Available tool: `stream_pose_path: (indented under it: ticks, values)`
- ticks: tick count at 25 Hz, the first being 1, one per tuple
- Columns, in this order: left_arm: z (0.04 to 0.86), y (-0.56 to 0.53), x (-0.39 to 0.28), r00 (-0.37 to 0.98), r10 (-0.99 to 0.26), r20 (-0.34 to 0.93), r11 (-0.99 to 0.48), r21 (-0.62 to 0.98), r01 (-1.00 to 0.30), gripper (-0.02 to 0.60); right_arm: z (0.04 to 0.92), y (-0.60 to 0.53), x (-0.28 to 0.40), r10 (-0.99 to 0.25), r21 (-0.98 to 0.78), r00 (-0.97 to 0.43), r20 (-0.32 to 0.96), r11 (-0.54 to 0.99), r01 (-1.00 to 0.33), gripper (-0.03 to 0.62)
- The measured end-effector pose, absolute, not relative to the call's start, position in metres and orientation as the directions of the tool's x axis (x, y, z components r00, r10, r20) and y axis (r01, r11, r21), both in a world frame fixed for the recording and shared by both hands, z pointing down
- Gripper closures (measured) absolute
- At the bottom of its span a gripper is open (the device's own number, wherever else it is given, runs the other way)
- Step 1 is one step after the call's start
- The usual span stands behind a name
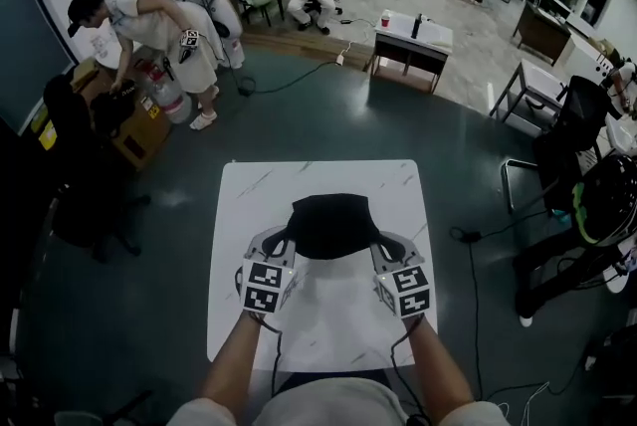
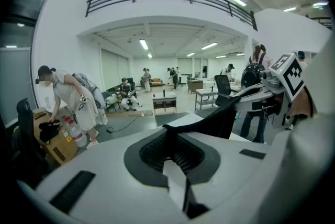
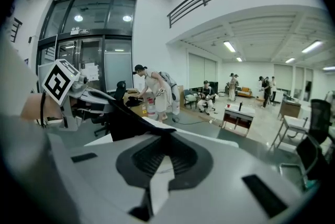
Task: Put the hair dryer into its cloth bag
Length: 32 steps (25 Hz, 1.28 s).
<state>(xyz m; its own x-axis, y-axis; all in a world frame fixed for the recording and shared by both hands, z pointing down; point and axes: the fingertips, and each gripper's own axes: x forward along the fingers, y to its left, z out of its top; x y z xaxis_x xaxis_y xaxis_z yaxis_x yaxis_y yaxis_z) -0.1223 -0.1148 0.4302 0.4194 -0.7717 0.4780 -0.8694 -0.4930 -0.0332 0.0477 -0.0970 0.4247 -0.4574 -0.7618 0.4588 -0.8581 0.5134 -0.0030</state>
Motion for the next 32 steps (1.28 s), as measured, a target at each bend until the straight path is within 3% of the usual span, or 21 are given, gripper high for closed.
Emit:
stream_pose_path:
  ticks: [11,22,25,27,32]
  values:
    - [0.540,0.015,-0.126,0.420,-0.694,0.585,-0.514,0.005,-0.858,0.571,0.525,0.023,0.044,-0.728,-0.027,-0.395,0.560,0.460,-0.887,0.574]
    - [0.632,0.059,-0.114,0.398,-0.608,0.687,-0.508,0.049,-0.860,0.571,0.617,0.066,0.059,-0.701,-0.026,-0.321,0.637,0.396,-0.918,0.572]
    - [0.644,0.068,-0.117,0.370,-0.634,0.679,-0.490,0.017,-0.871,0.569,0.632,0.082,0.057,-0.680,-0.039,-0.318,0.661,0.392,-0.919,0.571]
    - [0.644,0.074,-0.123,0.365,-0.650,0.666,-0.463,0.033,-0.886,0.568,0.639,0.095,0.053,-0.663,-0.047,-0.315,0.680,0.389,-0.920,0.510]
    - [0.650,0.108,-0.138,0.382,-0.613,0.692,-0.452,0.090,-0.887,0.468,0.635,0.136,0.046,-0.640,-0.044,-0.289,0.712,0.370,-0.928,0.471]
